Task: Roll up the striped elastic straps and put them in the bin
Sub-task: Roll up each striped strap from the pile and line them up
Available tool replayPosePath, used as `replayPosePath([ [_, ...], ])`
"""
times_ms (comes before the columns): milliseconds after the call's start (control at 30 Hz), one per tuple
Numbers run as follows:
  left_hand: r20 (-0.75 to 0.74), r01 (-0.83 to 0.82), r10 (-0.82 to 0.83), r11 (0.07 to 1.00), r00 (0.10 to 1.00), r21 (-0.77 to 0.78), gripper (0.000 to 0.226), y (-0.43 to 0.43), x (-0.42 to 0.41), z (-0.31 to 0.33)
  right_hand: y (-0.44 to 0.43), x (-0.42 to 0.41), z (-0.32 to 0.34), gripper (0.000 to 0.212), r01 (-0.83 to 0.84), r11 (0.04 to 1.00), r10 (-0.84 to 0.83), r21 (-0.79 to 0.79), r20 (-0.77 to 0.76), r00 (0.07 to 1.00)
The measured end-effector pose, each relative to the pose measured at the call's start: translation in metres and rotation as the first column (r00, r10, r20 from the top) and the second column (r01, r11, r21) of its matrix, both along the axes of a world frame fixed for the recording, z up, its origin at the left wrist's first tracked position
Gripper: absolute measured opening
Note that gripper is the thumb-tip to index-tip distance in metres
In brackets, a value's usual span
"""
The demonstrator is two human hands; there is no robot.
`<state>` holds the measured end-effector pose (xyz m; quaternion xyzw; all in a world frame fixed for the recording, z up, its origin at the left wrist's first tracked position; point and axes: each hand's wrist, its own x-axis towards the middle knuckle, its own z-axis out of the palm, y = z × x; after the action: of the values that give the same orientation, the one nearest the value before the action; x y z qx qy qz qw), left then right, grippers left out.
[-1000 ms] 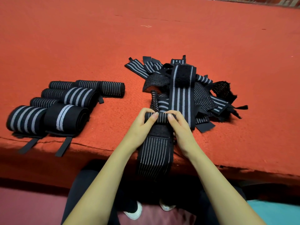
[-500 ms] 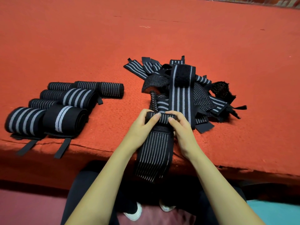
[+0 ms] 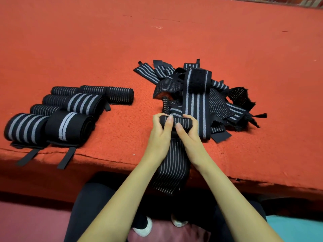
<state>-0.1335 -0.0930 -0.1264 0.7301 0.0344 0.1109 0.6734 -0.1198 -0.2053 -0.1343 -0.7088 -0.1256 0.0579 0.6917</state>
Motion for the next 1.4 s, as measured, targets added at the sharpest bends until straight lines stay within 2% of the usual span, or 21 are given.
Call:
replayPosePath([
  [133,-0.042,0.049,-0.048,0.999,0.998,0.022,0.017,0.001,0.000,0.004,0.001,0.000,0.003,0.036,0.022,1.000,-0.022,0.003,0.000,1.000],
  [233,-0.043,0.136,-0.134,0.989,0.990,0.055,0.023,0.011,0.004,0.003,0.000,0.001,0.004,0.020,0.084,0.996,-0.084,0.033,-0.001,0.996],
  [333,-0.018,0.215,-0.214,0.974,0.977,0.076,0.021,0.021,0.008,-0.001,-0.003,0.001,0.003,0.016,0.092,0.995,-0.092,0.046,-0.005,0.996],
  [433,0.029,0.285,-0.286,0.958,0.958,0.026,0.011,0.025,0.004,-0.005,-0.004,0.001,0.003,0.015,0.083,0.994,-0.081,0.067,-0.028,0.996],
  [533,0.067,0.316,-0.316,0.949,0.946,0.008,0.015,0.026,0.001,-0.007,-0.005,-0.001,0.005,0.014,0.064,0.993,-0.061,0.095,-0.030,0.998],
  [633,0.096,0.290,-0.289,0.957,0.953,-0.003,0.016,0.024,0.000,-0.005,-0.006,-0.001,0.005,0.019,0.056,0.997,-0.058,0.058,0.040,0.997],
  [767,0.033,0.250,-0.249,0.968,0.968,-0.006,0.025,0.022,0.004,-0.004,-0.008,0.000,0.004,0.024,0.065,0.998,-0.067,0.018,0.117,0.991],
  [900,0.033,0.220,-0.221,0.975,0.975,0.033,0.006,0.023,0.005,-0.005,-0.008,-0.001,0.007,0.014,0.065,0.996,-0.070,0.069,0.063,0.996],
  [1033,0.077,0.268,-0.269,0.963,0.960,0.020,0.011,0.023,0.001,-0.004,-0.007,0.000,0.006,0.030,0.076,0.993,-0.075,0.085,-0.011,0.997],
  [1167,0.128,0.287,-0.289,0.957,0.949,0.031,0.020,0.024,-0.001,-0.004,-0.006,0.003,0.002,0.017,0.090,0.996,-0.089,-0.027,0.025,0.996],
  [1233,0.138,0.287,-0.288,0.958,0.948,0.025,0.021,0.024,-0.001,-0.006,-0.006,0.003,0.002,0.012,0.103,0.994,-0.102,-0.032,0.048,0.994],
  [1400,0.063,0.222,-0.222,0.975,0.973,0.005,0.022,0.022,0.001,-0.005,-0.008,0.001,0.001,0.023,0.064,0.998,-0.060,-0.029,0.109,0.992],
])
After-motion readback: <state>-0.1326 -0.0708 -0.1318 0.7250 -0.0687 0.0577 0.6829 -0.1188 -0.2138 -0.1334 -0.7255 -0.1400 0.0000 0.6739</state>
